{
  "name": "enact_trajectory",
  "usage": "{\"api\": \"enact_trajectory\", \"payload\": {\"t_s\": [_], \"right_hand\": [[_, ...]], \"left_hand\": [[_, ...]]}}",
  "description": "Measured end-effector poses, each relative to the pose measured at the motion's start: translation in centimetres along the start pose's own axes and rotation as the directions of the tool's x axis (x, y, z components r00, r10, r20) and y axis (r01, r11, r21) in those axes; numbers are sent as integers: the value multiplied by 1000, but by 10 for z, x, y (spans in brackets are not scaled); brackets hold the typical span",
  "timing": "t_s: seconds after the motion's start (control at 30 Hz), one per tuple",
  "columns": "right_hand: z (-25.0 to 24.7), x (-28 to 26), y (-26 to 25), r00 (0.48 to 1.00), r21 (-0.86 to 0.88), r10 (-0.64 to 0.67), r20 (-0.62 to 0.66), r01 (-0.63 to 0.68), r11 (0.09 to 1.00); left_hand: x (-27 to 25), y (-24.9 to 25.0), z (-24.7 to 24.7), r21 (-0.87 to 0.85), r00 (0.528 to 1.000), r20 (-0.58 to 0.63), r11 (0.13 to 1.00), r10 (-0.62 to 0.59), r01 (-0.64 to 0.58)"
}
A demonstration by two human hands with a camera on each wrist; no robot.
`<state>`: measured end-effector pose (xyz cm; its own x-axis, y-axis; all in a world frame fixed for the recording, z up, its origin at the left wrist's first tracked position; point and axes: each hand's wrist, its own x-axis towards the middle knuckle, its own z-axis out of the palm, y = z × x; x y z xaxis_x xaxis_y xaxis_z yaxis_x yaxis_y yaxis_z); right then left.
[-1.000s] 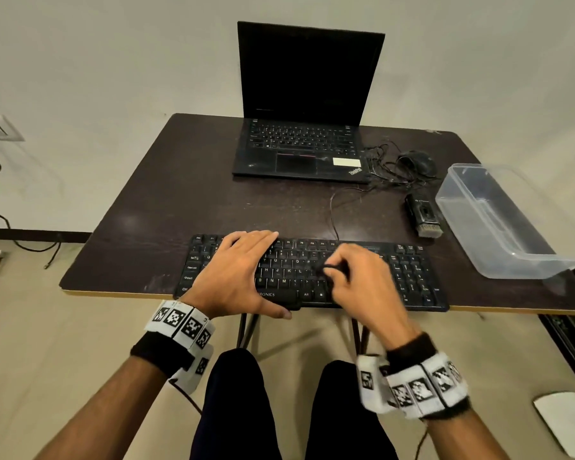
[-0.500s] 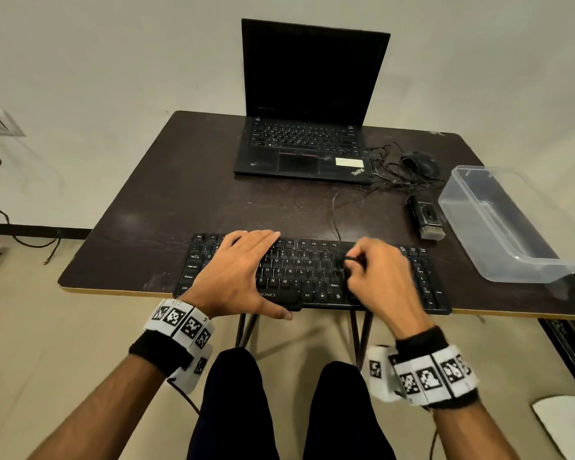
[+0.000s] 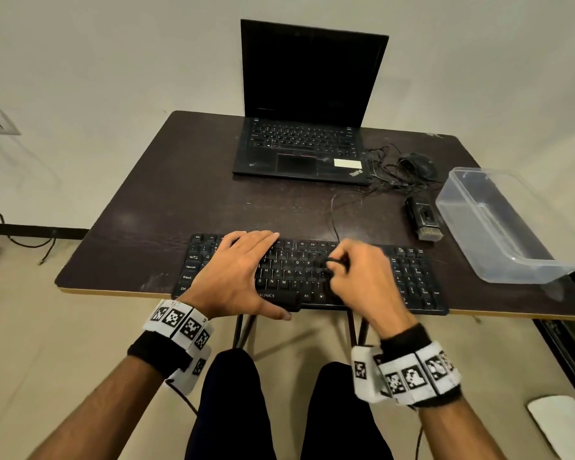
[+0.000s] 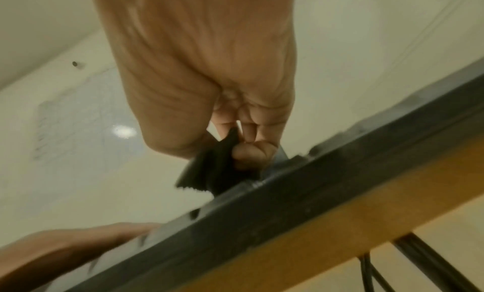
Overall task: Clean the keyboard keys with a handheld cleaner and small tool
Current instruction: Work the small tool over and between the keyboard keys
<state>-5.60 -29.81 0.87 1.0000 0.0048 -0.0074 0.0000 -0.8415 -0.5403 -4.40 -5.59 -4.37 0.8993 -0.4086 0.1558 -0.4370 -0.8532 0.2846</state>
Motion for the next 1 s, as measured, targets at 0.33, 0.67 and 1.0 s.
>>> {"api": "enact_trajectory", "payload": {"t_s": [0.33, 0.67, 1.0], "right_hand": [[31, 5, -43, 988, -5, -152, 26, 153, 988], [22, 16, -29, 997, 32, -70, 25, 69, 997], [-7, 26, 10, 999, -36, 51, -5, -51, 998]], "left_hand": [[-2, 2, -2, -4, 1000, 8, 1000, -7, 7], [-1, 3, -2, -11, 1000, 20, 1000, -20, 20], [-1, 3, -5, -22, 998, 48, 999, -38, 39]]}}
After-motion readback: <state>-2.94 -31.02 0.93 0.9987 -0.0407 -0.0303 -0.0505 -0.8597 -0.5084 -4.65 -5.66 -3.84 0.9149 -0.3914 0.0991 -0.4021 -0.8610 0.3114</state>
